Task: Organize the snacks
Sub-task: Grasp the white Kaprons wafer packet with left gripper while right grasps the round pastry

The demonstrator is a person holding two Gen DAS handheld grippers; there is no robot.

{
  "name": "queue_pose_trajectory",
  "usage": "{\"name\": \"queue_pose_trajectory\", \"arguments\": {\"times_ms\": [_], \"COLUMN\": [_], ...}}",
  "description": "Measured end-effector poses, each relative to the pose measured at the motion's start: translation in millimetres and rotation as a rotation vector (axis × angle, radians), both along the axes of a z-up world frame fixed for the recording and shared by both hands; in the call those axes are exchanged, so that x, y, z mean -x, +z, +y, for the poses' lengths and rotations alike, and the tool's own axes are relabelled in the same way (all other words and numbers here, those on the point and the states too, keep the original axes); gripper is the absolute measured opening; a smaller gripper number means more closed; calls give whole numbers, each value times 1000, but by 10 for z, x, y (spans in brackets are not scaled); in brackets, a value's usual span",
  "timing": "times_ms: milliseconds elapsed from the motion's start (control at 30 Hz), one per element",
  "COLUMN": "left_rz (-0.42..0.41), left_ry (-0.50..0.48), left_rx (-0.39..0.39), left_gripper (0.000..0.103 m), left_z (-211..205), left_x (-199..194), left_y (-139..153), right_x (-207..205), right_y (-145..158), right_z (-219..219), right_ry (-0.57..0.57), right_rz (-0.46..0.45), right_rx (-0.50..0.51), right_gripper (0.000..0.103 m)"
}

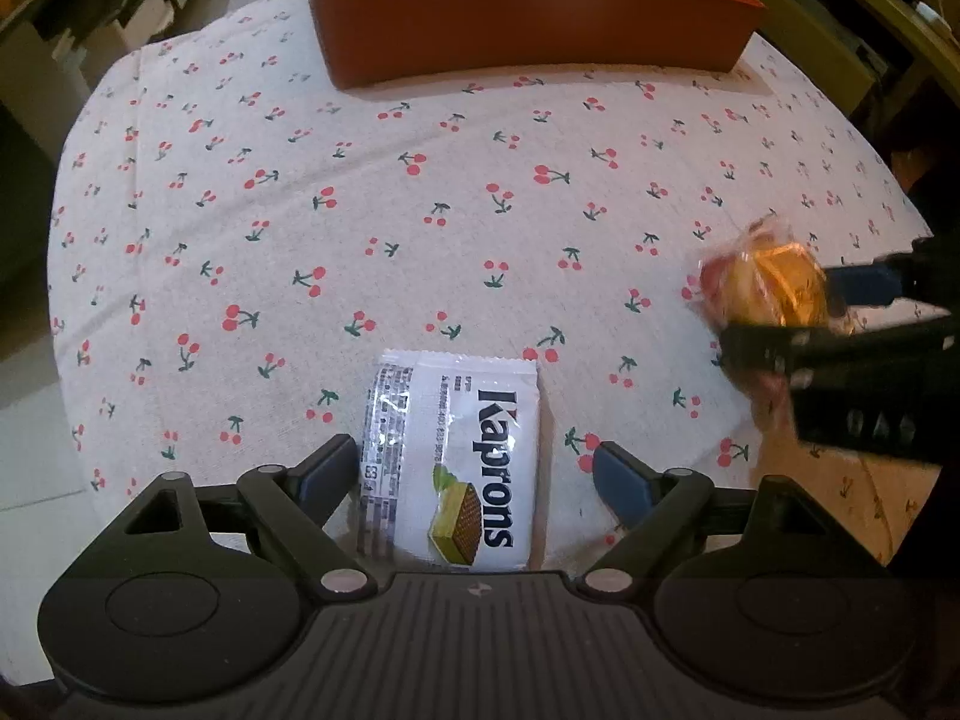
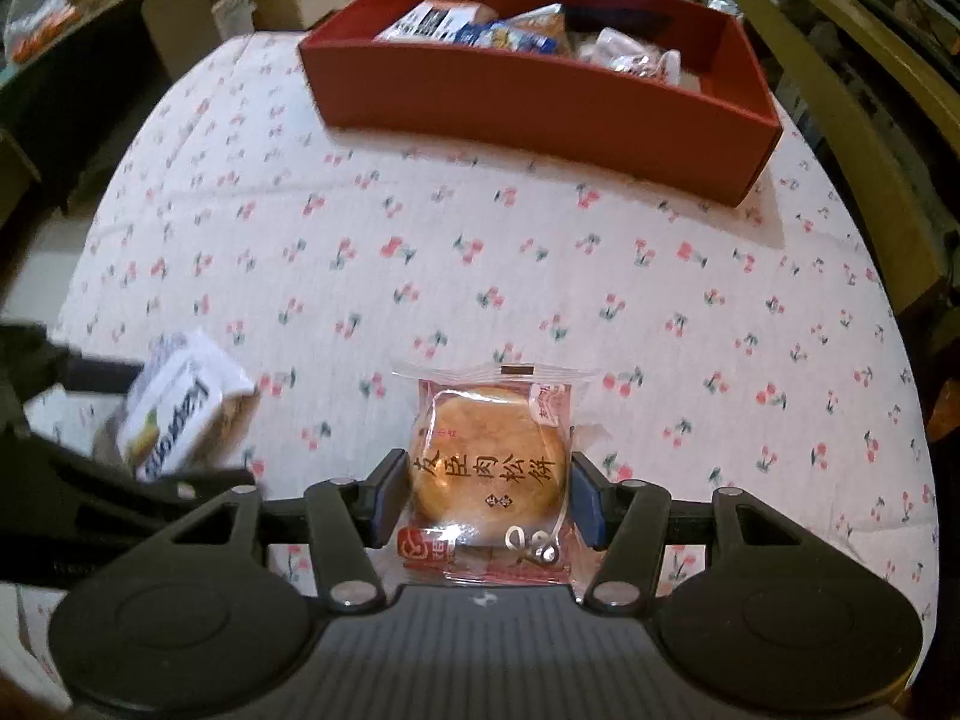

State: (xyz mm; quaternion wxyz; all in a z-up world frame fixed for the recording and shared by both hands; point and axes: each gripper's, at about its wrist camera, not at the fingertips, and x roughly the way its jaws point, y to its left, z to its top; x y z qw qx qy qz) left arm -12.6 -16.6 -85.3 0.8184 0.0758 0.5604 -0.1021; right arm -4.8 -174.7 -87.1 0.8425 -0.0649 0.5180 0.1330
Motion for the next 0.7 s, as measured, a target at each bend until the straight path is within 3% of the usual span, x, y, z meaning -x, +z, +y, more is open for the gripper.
{"name": "queue_pose_trajectory", "arguments": {"times_ms": [233,500,600,700], "left_rz": [-15,-7,-13,-34], "left_ry": [-19,-6,2,3], "left_rx": [-25,-38,-27,-19], "left_gripper": [90,101,96,82], "left_z": [-45,-31,-19,-13], "left_x": [49,38,50,74], "left_y": [-16,-69,-43,4], "right_x": [77,70,73,84], "right_y": [-27,-48,-49,-51], "right_z": [48,95,100,81], "right_ry": [14,33,41,41], "right_rz": [1,4,7,8], "right_rx": [25,49,49,51], "right_gripper": [68,68,68,68]}}
